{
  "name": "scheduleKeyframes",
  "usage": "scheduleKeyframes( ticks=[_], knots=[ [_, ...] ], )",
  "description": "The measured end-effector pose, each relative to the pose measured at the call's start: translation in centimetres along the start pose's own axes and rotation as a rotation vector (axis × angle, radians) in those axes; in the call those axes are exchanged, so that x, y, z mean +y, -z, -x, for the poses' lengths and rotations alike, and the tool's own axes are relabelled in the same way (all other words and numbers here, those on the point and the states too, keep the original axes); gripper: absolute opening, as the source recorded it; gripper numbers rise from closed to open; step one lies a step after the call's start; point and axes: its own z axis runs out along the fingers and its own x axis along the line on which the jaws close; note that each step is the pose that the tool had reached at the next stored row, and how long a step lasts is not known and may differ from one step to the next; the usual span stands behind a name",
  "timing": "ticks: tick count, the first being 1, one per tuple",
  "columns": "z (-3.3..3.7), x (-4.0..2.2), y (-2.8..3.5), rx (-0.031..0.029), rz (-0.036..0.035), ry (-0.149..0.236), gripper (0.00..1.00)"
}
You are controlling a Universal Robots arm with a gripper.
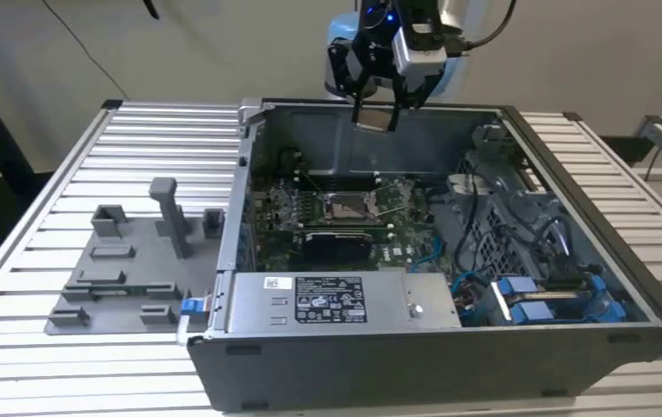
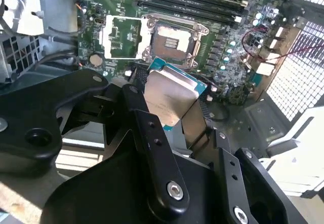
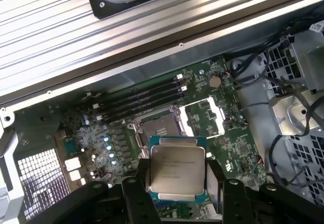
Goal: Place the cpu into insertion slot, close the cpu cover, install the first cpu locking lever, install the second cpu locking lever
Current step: 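Place the cpu into insertion slot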
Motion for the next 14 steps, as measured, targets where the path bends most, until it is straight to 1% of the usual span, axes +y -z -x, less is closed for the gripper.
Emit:
scheduleKeyframes(
  ticks=[5, 14],
  knots=[
    [0.0, -0.01, -0.05, -0.0049, 0.0009, -0.054, 0.54],
    [0.0, -0.01, -0.06, -0.0115, 0.0024, -0.134, 0.54]
  ],
)
